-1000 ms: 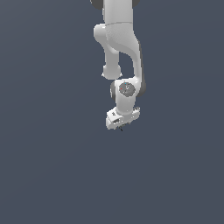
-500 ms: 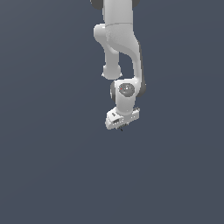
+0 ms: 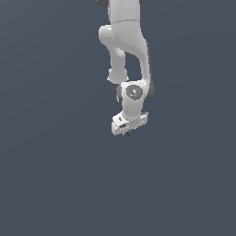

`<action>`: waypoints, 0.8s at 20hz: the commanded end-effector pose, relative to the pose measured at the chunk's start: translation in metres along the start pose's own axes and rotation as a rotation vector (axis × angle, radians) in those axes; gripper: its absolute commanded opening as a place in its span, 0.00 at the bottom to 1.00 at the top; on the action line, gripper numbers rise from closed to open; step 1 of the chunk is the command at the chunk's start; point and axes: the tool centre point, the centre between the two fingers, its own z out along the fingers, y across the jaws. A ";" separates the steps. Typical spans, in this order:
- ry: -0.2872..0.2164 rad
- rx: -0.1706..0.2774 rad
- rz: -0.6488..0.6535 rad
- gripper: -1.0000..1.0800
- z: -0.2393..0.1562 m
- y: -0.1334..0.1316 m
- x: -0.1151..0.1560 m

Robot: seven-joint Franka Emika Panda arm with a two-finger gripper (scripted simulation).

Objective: Pick up the object and move it to a goal position.

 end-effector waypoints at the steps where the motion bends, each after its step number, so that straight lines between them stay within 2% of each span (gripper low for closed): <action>1: 0.001 0.000 0.000 0.00 -0.010 -0.001 0.000; 8: 0.001 -0.001 -0.001 0.00 -0.054 -0.009 -0.002; 16: 0.001 -0.001 -0.002 0.00 -0.135 -0.022 -0.006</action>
